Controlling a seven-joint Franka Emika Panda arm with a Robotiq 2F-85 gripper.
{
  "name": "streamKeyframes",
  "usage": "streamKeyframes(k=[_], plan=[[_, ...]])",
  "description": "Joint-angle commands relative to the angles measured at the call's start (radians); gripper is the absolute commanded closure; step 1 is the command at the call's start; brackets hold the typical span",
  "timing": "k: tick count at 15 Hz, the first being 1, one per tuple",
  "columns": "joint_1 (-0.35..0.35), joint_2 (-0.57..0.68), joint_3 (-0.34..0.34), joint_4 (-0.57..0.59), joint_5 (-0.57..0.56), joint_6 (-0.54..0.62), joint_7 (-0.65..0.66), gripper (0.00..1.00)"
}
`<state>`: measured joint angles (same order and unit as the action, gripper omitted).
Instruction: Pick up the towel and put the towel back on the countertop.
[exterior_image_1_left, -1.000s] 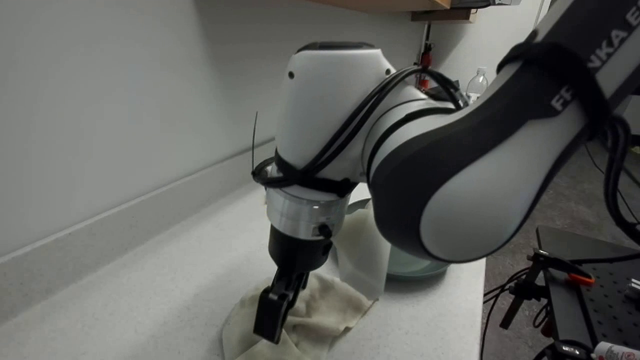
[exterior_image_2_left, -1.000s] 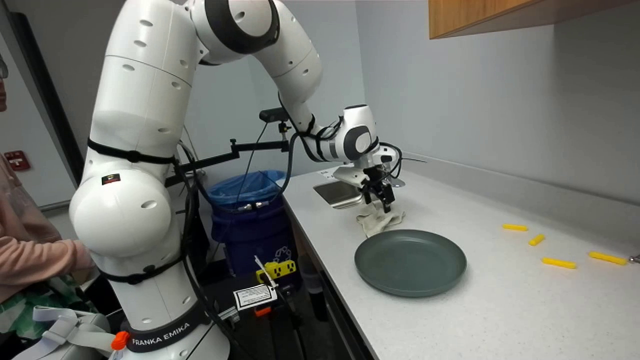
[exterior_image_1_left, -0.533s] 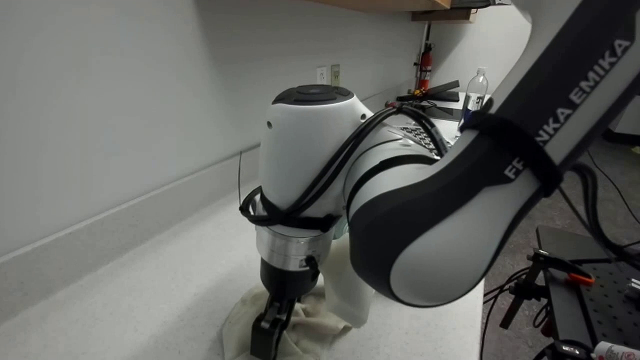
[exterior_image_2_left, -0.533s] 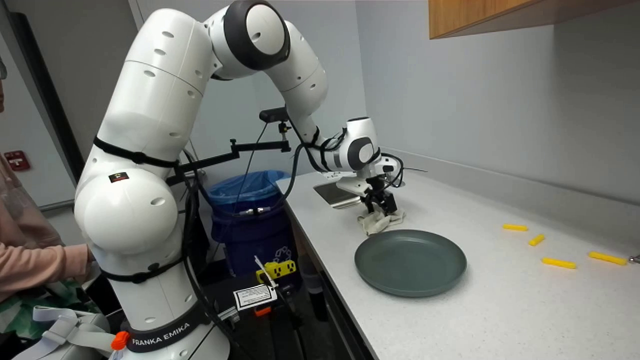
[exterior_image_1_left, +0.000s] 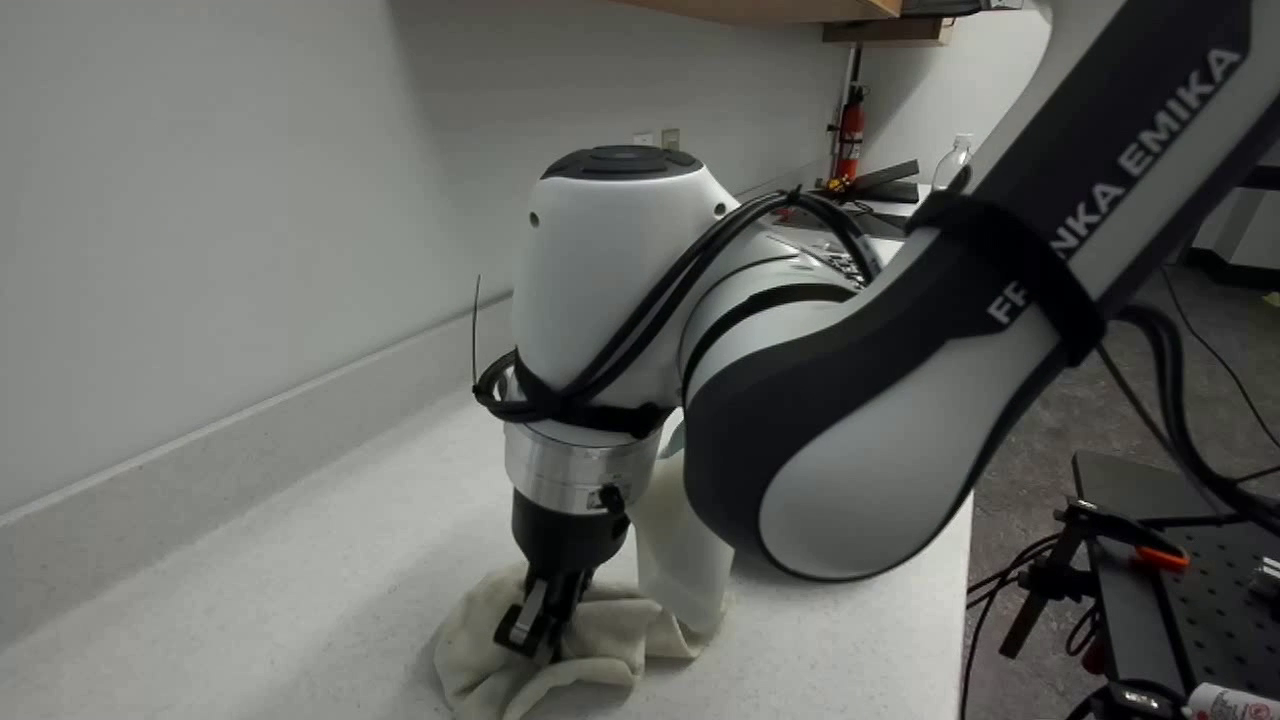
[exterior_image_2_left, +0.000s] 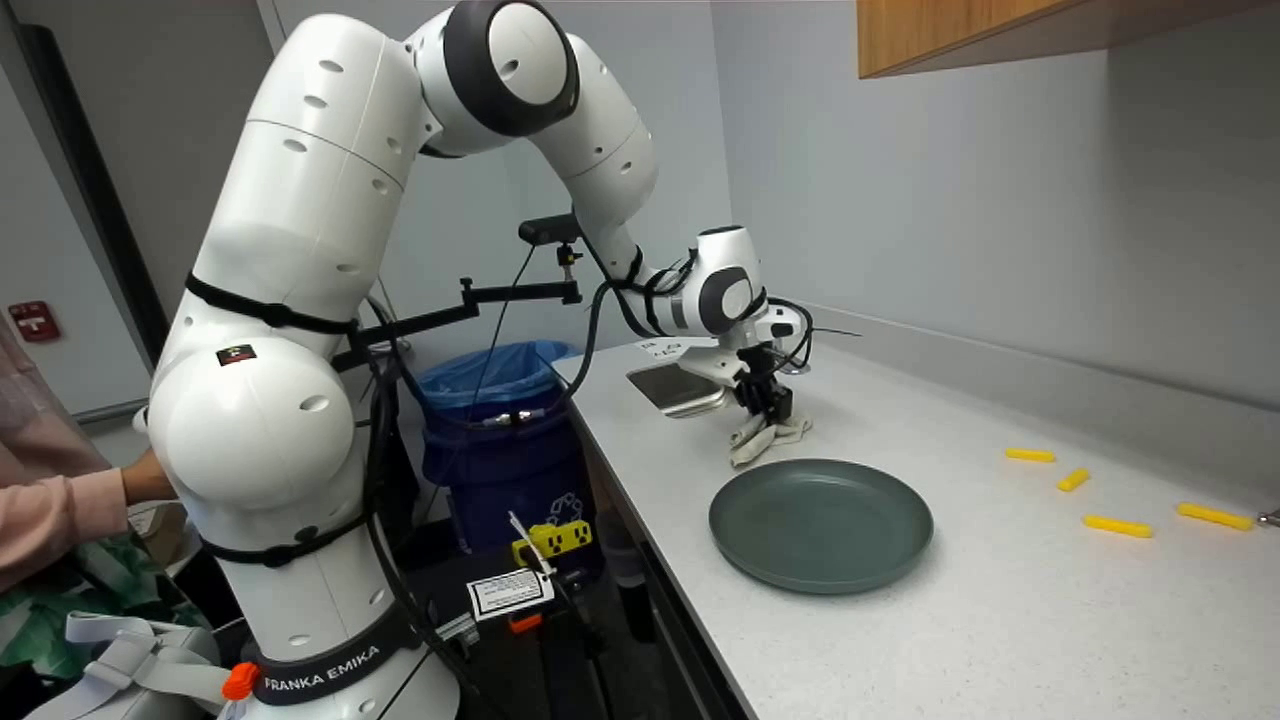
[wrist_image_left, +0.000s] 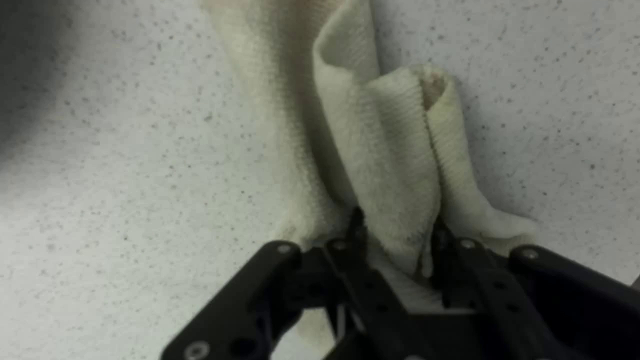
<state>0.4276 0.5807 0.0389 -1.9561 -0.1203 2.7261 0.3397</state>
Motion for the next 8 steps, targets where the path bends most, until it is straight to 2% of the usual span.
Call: streamKeyframes(k=[1, 5, 8], plan=[[-0.029, -0.048, 0.03, -0.04, 0.036, 0.02, -0.014, 0.99], [-0.038, -0.127, 0.044, -0.105, 0.054, 0.032, -0.016, 0.99], [-0.047, -0.238, 0.044, -0.189, 0.057, 0.013, -0.008, 0.97]])
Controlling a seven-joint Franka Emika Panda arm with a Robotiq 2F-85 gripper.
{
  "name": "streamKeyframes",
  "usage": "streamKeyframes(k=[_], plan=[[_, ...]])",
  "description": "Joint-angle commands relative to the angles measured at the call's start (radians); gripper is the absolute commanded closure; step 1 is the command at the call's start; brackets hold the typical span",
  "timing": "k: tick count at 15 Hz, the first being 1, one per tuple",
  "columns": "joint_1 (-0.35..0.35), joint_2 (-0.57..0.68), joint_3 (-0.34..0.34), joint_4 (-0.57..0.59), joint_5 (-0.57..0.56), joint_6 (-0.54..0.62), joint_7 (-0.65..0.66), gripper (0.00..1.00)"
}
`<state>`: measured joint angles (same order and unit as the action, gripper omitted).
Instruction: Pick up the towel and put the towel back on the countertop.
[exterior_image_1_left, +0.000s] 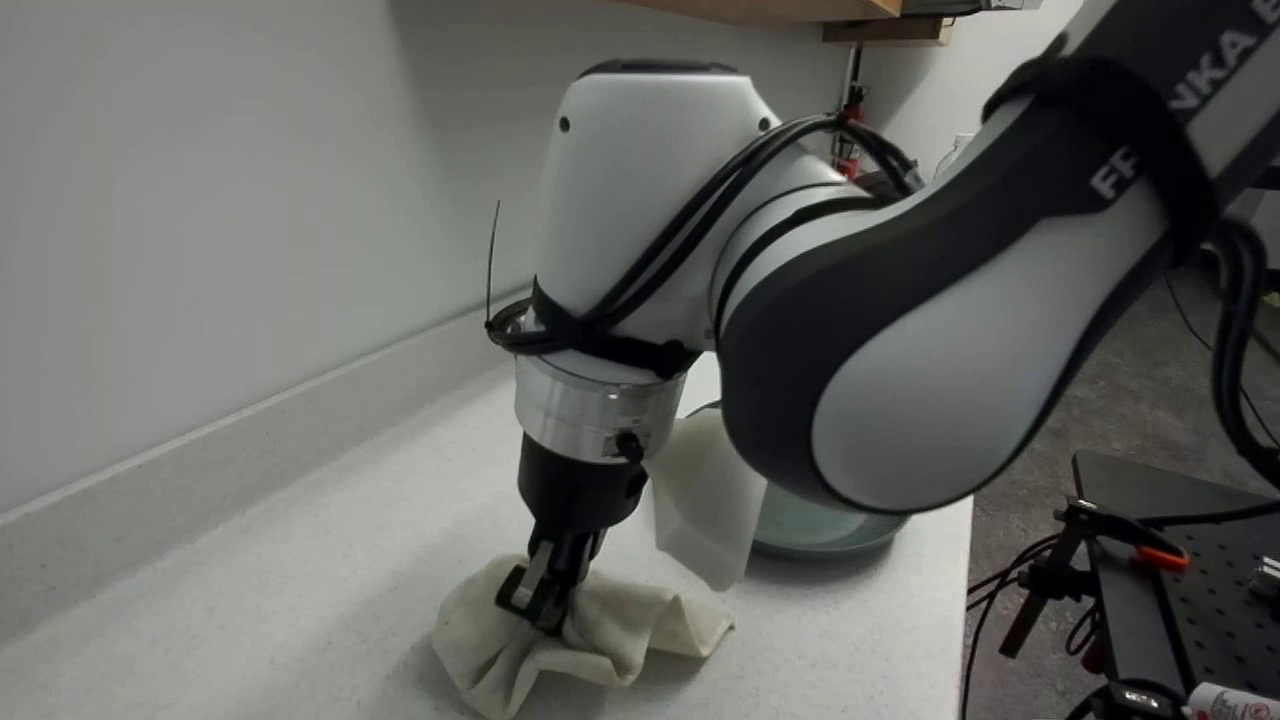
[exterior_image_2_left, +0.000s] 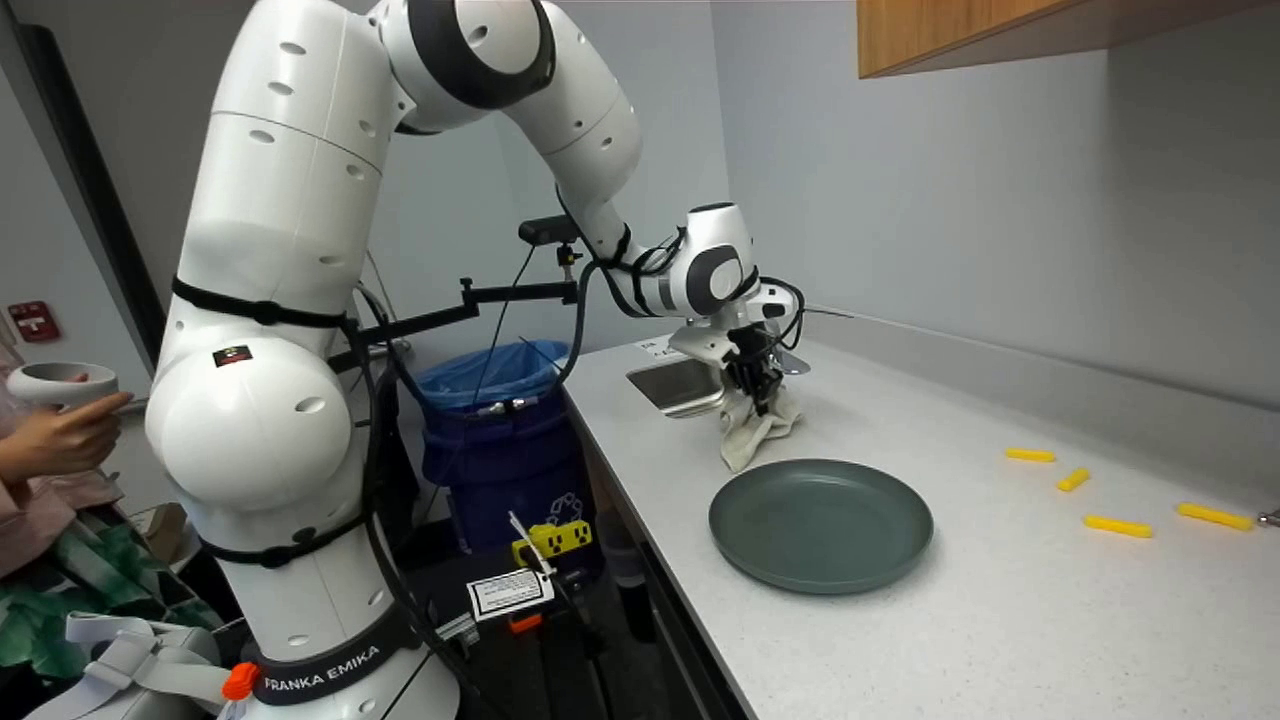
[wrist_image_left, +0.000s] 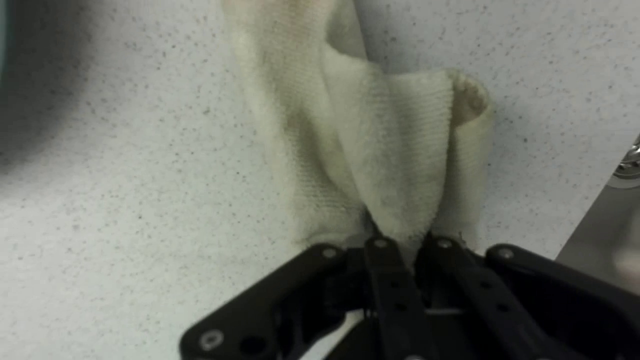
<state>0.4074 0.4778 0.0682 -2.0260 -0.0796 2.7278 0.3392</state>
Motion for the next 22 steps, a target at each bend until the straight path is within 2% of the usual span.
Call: streamKeyframes(k=[1, 7, 13, 14, 15, 22], plan=[[-0.028, -0.173, 0.009, -0.148, 0.009, 0.006, -0.001, 0.97], [-0.102, -0.436, -0.02, -0.352, -0.026, 0.003, 0.04, 0.97], [-0.209, -0.591, 0.011, -0.456, -0.057, 0.002, 0.09, 0.97], [-0.213, -0.522, 0.022, -0.403, -0.026, -0.001, 0.042, 0.97], [-0.222, -0.534, 0.028, -0.412, -0.025, -0.001, 0.041, 0.89], [-0.226, -0.519, 0.037, -0.411, -0.026, -0.001, 0.043, 0.89]])
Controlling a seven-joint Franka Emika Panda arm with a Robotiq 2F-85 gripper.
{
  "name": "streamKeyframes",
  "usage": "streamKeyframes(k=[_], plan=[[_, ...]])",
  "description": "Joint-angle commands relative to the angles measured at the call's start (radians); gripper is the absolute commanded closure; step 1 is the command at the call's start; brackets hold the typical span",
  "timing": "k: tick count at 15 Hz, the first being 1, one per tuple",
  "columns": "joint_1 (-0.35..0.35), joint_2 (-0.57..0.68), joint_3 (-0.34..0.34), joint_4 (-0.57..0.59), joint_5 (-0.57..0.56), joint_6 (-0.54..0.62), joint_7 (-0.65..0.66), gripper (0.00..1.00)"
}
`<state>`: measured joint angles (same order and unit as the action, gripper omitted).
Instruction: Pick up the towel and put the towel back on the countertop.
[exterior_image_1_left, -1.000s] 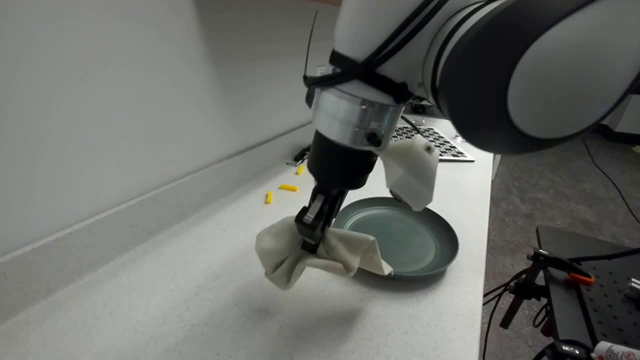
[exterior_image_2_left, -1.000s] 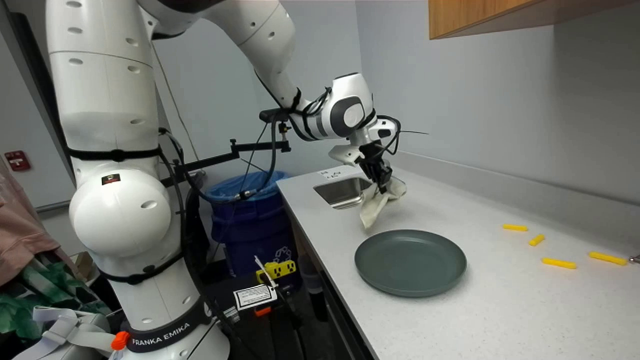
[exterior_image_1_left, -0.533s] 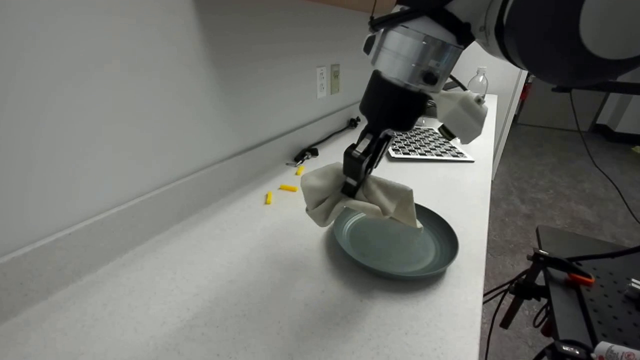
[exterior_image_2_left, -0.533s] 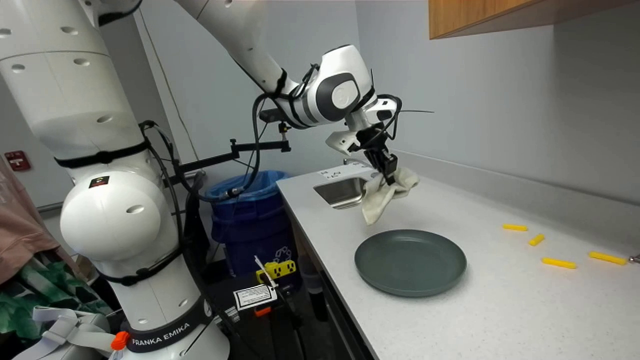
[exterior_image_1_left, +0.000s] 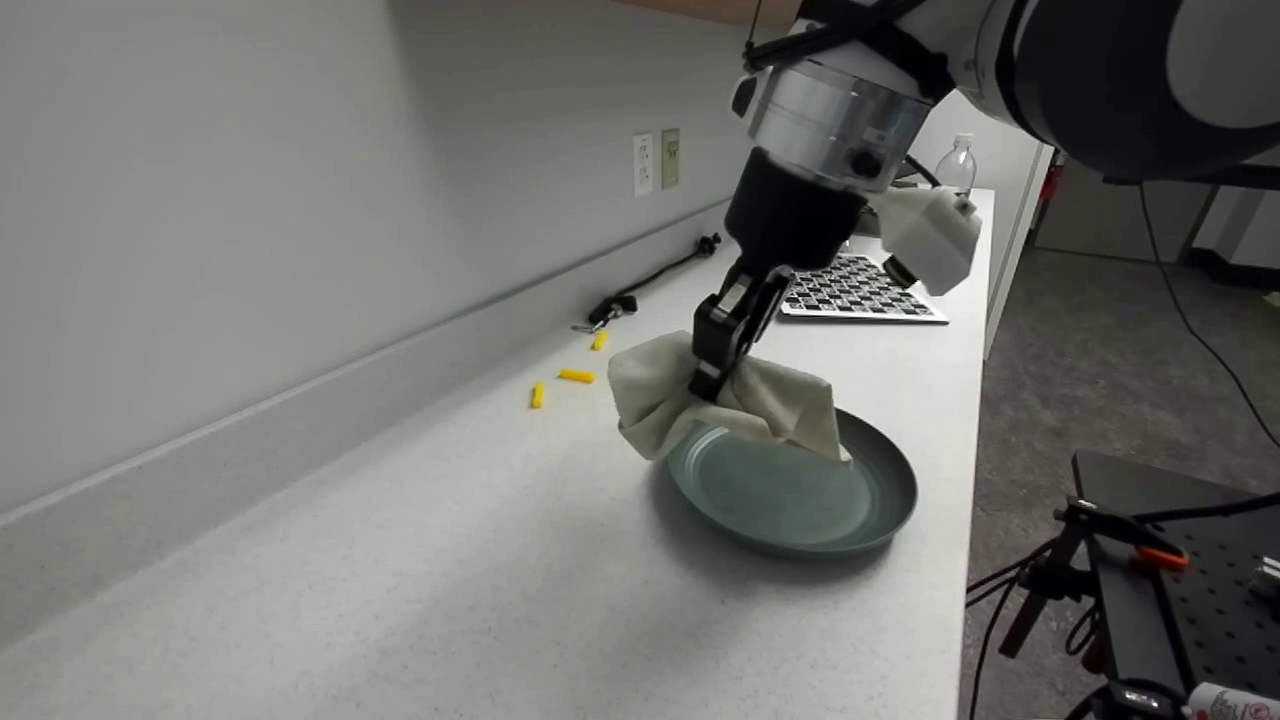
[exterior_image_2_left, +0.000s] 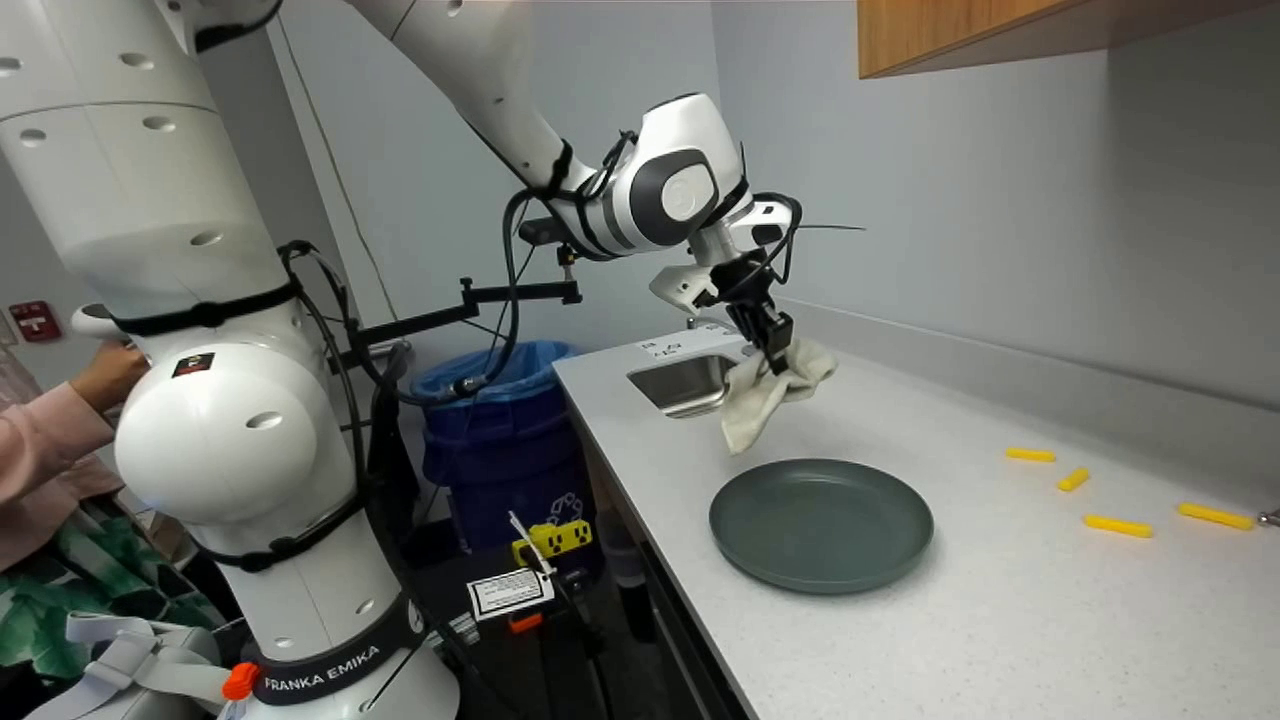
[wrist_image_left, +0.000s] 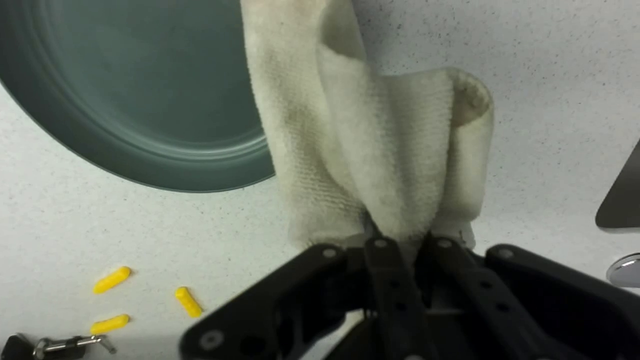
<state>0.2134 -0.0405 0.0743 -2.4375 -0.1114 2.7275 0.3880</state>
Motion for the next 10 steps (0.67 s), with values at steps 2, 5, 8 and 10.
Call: streamKeyframes(k=[2, 5, 8, 10], plan=[[-0.042, -0.006, 0.025, 0.0, -0.015, -0.014, -0.004, 0.97], [-0.086, -0.043, 0.002, -0.026, -0.053, -0.045, 0.006, 0.97], [-0.145, -0.103, -0.025, -0.062, -0.071, -0.057, -0.002, 0.97], [-0.176, -0.177, -0.032, -0.093, -0.062, -0.09, -0.005, 0.97]])
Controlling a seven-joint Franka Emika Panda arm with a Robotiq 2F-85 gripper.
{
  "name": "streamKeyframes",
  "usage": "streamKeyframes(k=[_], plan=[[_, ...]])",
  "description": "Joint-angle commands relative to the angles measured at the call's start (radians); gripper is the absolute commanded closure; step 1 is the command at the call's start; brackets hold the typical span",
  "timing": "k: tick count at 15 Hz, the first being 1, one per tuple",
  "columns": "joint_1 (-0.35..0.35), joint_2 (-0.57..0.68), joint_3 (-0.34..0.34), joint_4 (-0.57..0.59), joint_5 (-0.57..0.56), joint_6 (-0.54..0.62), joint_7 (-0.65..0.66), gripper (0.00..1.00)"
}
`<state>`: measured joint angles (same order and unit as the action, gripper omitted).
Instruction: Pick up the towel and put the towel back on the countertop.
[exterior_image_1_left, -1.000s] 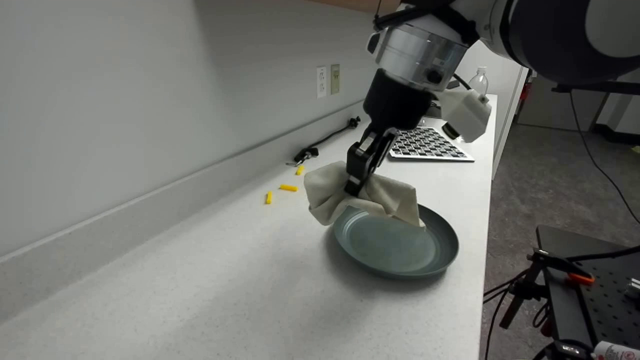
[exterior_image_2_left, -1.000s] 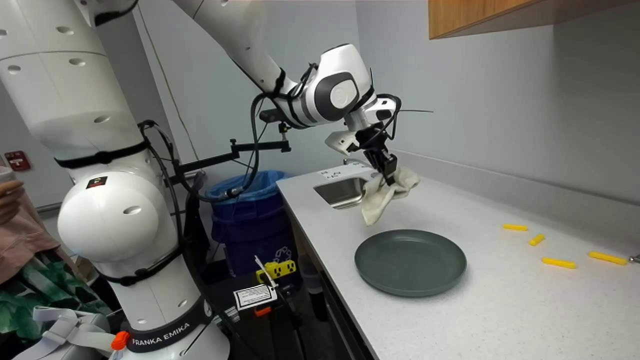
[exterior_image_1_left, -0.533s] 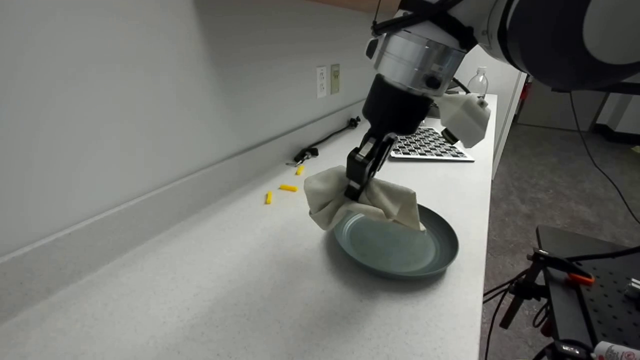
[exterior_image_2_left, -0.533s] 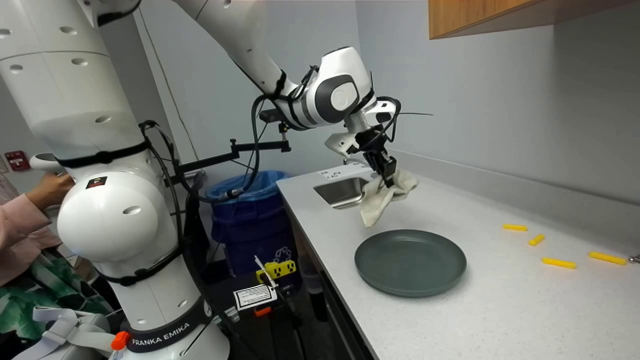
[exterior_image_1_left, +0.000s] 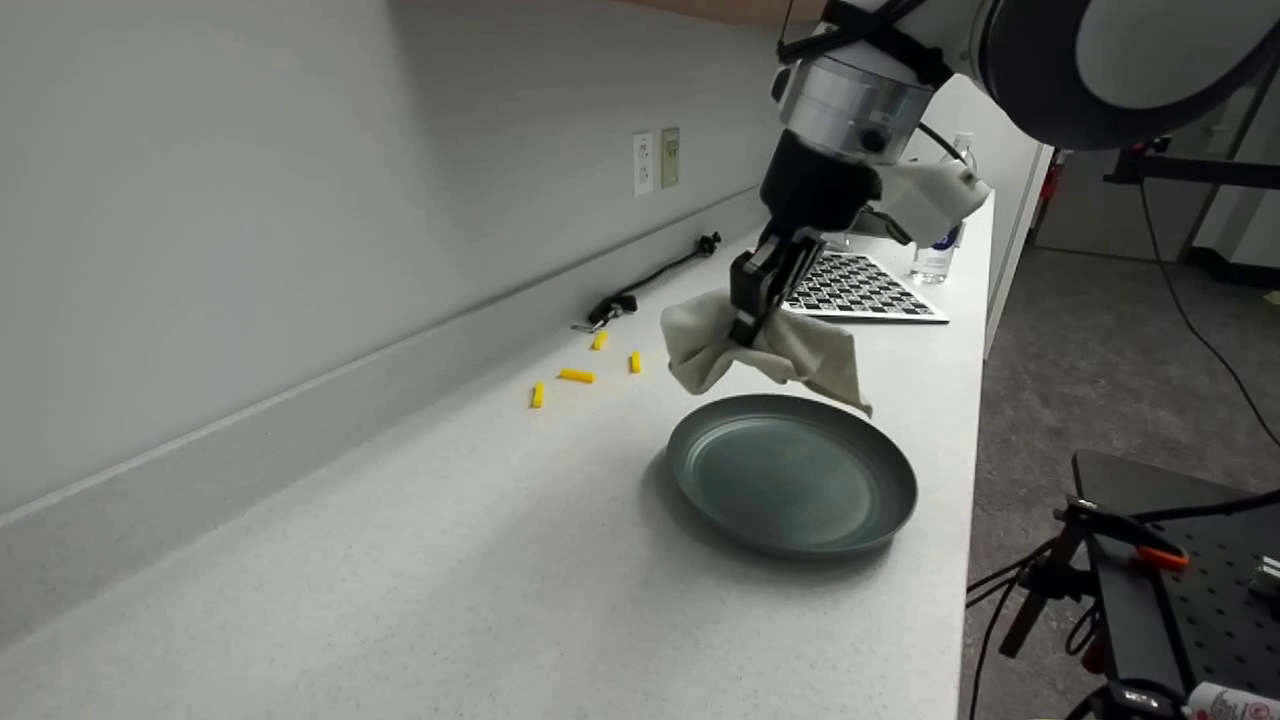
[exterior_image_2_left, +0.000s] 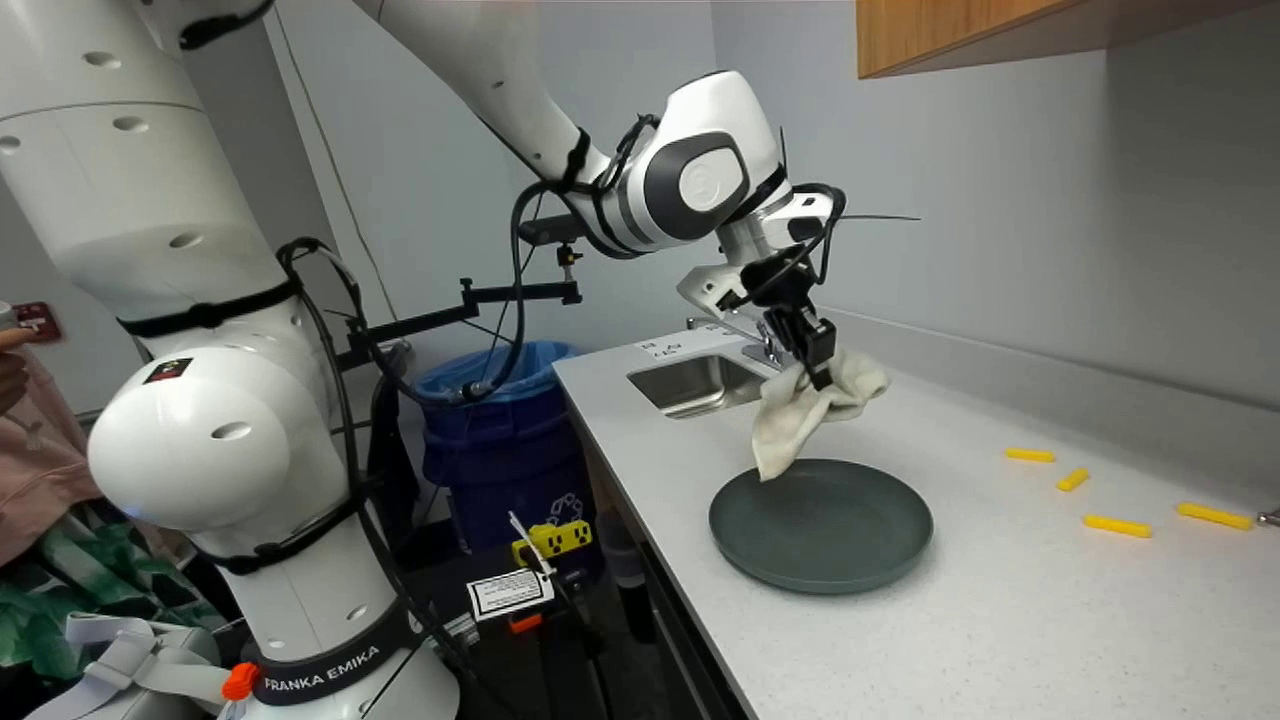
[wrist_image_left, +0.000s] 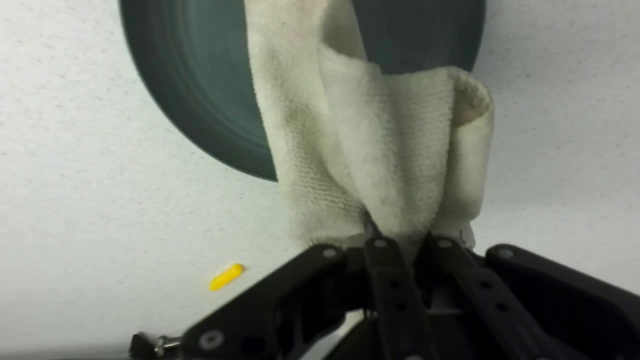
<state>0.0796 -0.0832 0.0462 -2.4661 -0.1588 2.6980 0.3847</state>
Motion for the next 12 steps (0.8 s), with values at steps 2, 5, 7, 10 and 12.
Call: streamKeyframes(k=[2, 5, 7, 10, 12], plan=[[-0.076, -0.199, -0.007, -0.087, -0.016, -0.094, -0.006, 0.97], [-0.114, -0.326, 0.002, -0.123, -0.011, -0.148, -0.012, 0.97], [-0.139, -0.408, 0.014, -0.144, -0.017, -0.158, -0.002, 0.97], [-0.176, -0.512, 0.032, -0.171, -0.011, -0.118, 0.011, 0.97], [-0.192, -0.568, 0.04, -0.182, 0.004, -0.08, 0.016, 0.97]])
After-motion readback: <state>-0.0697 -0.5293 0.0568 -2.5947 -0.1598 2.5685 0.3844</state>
